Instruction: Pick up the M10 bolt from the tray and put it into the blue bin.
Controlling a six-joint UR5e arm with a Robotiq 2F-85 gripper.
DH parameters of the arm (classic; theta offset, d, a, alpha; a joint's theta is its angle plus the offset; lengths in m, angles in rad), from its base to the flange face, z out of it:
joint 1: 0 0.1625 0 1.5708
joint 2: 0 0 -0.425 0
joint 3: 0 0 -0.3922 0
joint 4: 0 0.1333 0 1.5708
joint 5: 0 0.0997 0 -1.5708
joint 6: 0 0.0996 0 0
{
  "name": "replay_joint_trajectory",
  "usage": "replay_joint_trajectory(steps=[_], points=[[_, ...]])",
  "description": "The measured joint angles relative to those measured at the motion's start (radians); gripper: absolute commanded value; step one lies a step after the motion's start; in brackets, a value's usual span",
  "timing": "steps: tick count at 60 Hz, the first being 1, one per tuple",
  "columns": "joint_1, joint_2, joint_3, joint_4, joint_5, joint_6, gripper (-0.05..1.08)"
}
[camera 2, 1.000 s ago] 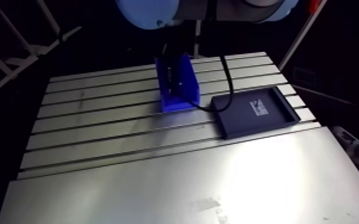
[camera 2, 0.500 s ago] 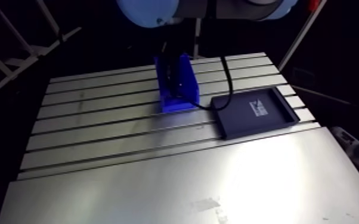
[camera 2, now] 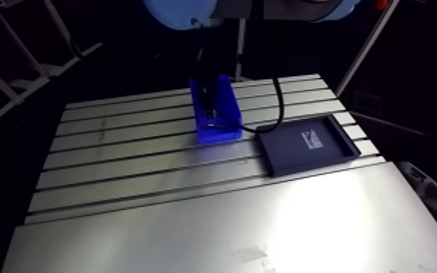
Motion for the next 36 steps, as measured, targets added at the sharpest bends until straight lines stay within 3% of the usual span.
replay_joint_trajectory(steps=[4, 12, 36], points=[[0.0, -0.012, -0.001, 0.008, 0.0, 0.0, 0.07], [0.0, -0.043, -0.005, 0.038, 0.0, 0.001, 0.02], [0.003, -0.163, -0.025, 0.167, 0.001, 0.027, 0.02]])
